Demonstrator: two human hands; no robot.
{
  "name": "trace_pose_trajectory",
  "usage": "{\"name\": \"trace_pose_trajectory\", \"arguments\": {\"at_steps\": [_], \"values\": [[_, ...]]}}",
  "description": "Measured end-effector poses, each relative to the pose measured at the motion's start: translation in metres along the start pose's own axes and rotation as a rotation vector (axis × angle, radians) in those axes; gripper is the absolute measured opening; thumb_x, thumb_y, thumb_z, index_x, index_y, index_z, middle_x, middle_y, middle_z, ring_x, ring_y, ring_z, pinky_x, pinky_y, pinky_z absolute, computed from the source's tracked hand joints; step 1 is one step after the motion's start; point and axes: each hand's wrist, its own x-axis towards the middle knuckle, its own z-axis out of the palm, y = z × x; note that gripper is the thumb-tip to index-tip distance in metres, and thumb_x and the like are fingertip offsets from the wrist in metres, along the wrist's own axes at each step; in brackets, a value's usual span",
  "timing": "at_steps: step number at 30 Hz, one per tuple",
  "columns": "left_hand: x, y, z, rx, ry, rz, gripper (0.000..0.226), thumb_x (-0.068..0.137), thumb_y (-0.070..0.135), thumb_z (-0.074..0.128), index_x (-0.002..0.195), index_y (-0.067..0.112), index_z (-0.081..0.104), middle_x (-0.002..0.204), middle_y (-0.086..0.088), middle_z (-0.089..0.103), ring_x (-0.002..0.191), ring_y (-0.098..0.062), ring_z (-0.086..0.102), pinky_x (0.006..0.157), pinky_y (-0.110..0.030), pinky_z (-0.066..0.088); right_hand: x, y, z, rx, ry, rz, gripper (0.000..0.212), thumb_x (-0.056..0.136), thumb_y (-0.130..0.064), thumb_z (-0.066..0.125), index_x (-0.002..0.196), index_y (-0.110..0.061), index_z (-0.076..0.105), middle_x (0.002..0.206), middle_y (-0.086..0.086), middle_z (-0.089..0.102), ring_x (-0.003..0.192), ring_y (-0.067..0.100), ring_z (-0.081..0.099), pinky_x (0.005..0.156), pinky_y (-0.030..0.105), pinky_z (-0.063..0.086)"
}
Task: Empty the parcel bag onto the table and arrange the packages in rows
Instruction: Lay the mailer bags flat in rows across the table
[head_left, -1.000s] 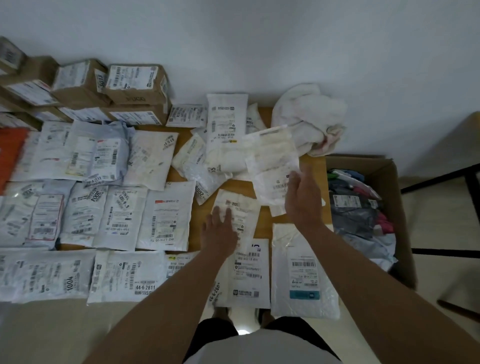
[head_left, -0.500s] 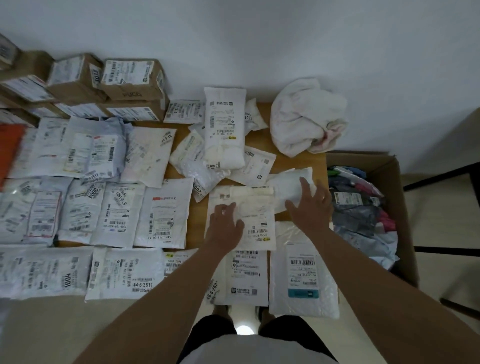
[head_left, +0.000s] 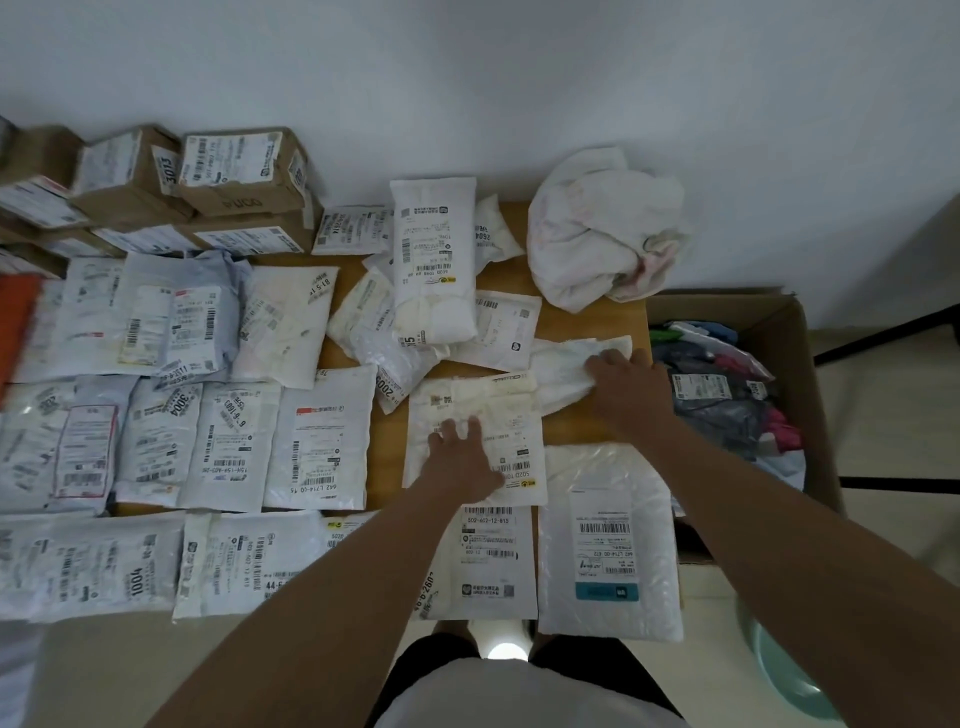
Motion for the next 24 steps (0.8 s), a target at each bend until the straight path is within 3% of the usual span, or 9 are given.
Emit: {"name": "trace_pose_trajectory", "arguments": {"at_steps": [2,4,7,9,10,12,16,20,24], "values": [[0.0,0.008,-0.006,-0.005,-0.039,-0.032,0.101,0.087,0.048,0.064,0.154,0.016,-0.004,0.158,-0.019,-0.004,0.146,-0.043,0.0,0.116,-0.052,0.02,0.001,0.002,-0.021,-0.064,0.106,0.026,0.028,0.098,-0.027,0.04,0.117,-0.019,0.059,0.12,0.007,0.061,0.12,0.032,0.043,0.1,0.047,0.033],[0.001,0.015,-0.013,-0.009,-0.076,-0.06,0.101,0.087,0.046,0.064,0.154,0.014,-0.004,0.158,-0.019,-0.003,0.145,-0.042,0.007,0.116,-0.05,0.022,0.002,0.006,-0.044,-0.088,0.152,0.047,0.03,0.098,-0.031,0.04,0.105,-0.016,0.066,0.109,0.01,0.063,0.115,0.03,0.046,0.101,0.047,0.03],[0.001,0.019,-0.022,-0.031,-0.134,-0.071,0.099,0.089,0.044,0.062,0.155,0.013,-0.004,0.159,-0.019,-0.007,0.145,-0.043,0.015,0.115,-0.048,0.024,0.008,0.013,-0.062,0.033,-0.114,0.076,0.025,0.098,-0.027,0.038,0.112,-0.018,0.057,0.114,0.007,0.059,0.12,0.029,0.05,0.112,0.053,0.02],[0.003,0.017,-0.025,-0.035,-0.167,-0.077,0.098,0.09,0.045,0.06,0.155,0.014,-0.005,0.159,-0.018,-0.009,0.145,-0.043,0.015,0.115,-0.049,0.024,0.013,0.016,-0.057,0.095,-0.353,0.087,0.019,0.097,-0.024,0.039,0.114,-0.021,0.047,0.114,0.005,0.053,0.127,0.031,0.044,0.114,0.058,0.014],[0.003,0.016,-0.026,-0.037,-0.179,-0.08,0.098,0.089,0.046,0.06,0.155,0.015,-0.006,0.159,-0.017,-0.01,0.145,-0.043,0.015,0.115,-0.049,0.023,0.015,0.017,-0.049,0.099,-0.399,0.101,0.021,0.097,-0.024,0.039,0.117,-0.02,0.045,0.118,0.008,0.051,0.13,0.033,0.04,0.114,0.059,0.013],[0.003,0.015,-0.026,-0.045,-0.196,-0.086,0.1,0.089,0.047,0.06,0.155,0.016,-0.007,0.159,-0.016,-0.013,0.145,-0.043,0.013,0.116,-0.05,0.023,0.015,0.019,-0.027,0.089,-0.333,0.136,0.035,0.097,-0.029,0.04,0.131,-0.02,0.04,0.136,0.013,0.045,0.135,0.036,0.032,0.113,0.061,0.014],[0.002,0.017,-0.022,-0.057,-0.173,-0.087,0.101,0.088,0.045,0.062,0.155,0.016,-0.009,0.159,-0.017,-0.015,0.145,-0.042,0.013,0.117,-0.048,0.022,-0.01,0.013,0.008,0.218,0.079,0.158,0.054,0.093,-0.047,0.046,0.14,-0.021,0.04,0.149,0.011,0.035,0.138,0.036,0.028,0.111,0.06,0.025],[0.0,0.02,-0.021,-0.064,-0.17,-0.085,0.103,0.087,0.043,0.064,0.154,0.015,-0.009,0.159,-0.017,-0.017,0.146,-0.043,0.01,0.118,-0.048,0.022,-0.033,0.005,0.05,0.232,-0.114,0.129,0.073,0.09,-0.072,0.036,0.151,-0.043,0.011,0.164,0.0,0.003,0.149,0.038,0.002,0.114,0.065,0.014],[-0.001,0.015,-0.023,-0.102,-0.176,-0.082,0.103,0.087,0.042,0.065,0.155,0.018,-0.009,0.159,-0.015,-0.018,0.146,-0.041,0.011,0.117,-0.047,0.023,-0.033,0.006,0.061,0.262,-0.122,0.105,0.075,0.09,-0.071,0.037,0.153,-0.04,0.01,0.165,0.002,0.001,0.149,0.04,-0.003,0.115,0.065,0.013]]}}
